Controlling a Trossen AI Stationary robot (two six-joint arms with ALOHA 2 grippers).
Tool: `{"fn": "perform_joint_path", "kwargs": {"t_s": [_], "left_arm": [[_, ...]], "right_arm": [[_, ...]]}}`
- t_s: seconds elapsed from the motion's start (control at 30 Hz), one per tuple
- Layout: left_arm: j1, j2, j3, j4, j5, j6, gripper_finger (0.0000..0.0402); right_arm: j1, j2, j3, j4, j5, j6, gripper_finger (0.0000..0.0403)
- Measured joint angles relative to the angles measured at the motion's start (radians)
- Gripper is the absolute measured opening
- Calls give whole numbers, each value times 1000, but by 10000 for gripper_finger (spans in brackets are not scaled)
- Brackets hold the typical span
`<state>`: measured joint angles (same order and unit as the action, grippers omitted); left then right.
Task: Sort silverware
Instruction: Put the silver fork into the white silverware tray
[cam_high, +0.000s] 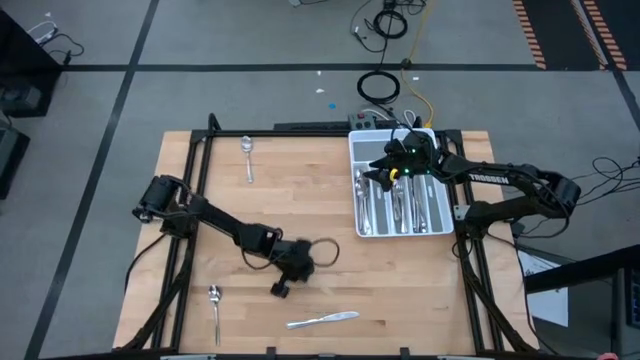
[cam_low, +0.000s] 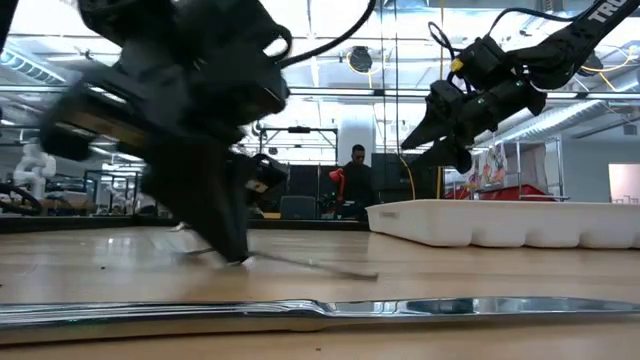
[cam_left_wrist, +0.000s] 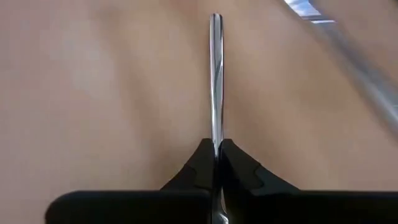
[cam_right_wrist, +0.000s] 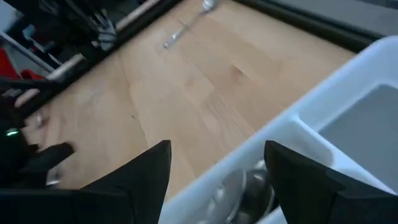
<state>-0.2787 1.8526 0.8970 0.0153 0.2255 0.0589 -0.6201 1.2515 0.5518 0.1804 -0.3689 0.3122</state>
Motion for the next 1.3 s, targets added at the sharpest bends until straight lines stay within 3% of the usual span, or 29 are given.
{"fn": "perform_joint_path", "kwargs": {"t_s": [0.27,0.37,0.5,0.67,0.83,1.0,1.3], "left_arm": [[114,-149,1,-87,-213,-2,10],[179,-221,3,-71,-344,-16,10],[262,-325,12,-1,-526,-124,10],[328,-424,19,250,-740,-211,10],[354,-432,21,501,-751,-203,10],[362,-402,50,459,-751,-201,10],[364,-358,75,432,-720,-76,10]], "right_arm": [[0,-66,0,128,-27,130,249],[0,-97,0,181,-25,200,249],[8,-130,0,245,8,290,249],[45,-141,0,308,115,360,249],[99,-121,0,407,230,384,249],[127,-93,0,541,243,399,249],[127,-92,0,591,243,409,249]]}}
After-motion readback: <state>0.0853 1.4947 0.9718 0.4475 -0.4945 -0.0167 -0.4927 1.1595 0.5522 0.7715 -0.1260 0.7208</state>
